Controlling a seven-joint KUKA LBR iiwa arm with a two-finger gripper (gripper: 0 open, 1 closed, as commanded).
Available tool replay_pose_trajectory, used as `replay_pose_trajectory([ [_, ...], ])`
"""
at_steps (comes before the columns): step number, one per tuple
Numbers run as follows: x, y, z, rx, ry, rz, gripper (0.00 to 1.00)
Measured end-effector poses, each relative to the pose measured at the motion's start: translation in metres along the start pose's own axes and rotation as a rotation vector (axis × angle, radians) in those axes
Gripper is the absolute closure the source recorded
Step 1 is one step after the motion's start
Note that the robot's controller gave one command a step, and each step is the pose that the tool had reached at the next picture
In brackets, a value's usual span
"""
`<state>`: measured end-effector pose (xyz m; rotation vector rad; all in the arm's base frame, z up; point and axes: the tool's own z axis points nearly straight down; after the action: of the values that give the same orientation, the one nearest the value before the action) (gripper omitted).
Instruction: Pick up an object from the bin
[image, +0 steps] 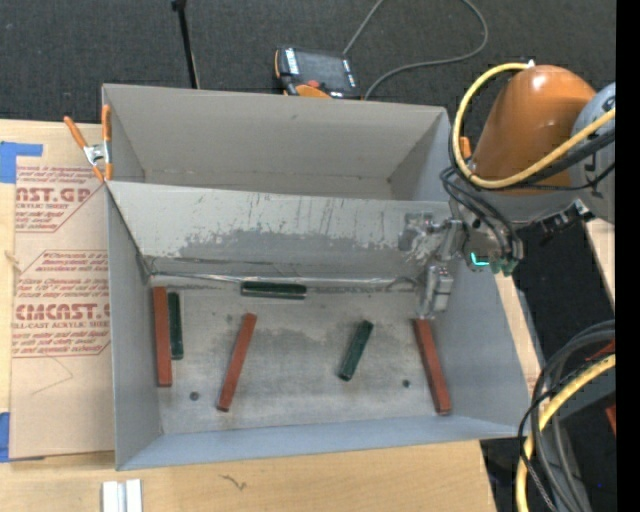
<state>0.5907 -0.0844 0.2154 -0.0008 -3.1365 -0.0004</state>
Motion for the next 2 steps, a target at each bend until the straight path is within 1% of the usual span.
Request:
replay_pose_trajectory([
  [1,0.016,0.019,0.108,-0.002,-0.001,-0.574,0.00],
  [2,0.040,0.045,0.148,-0.002,-0.003,-0.669,0.00],
])
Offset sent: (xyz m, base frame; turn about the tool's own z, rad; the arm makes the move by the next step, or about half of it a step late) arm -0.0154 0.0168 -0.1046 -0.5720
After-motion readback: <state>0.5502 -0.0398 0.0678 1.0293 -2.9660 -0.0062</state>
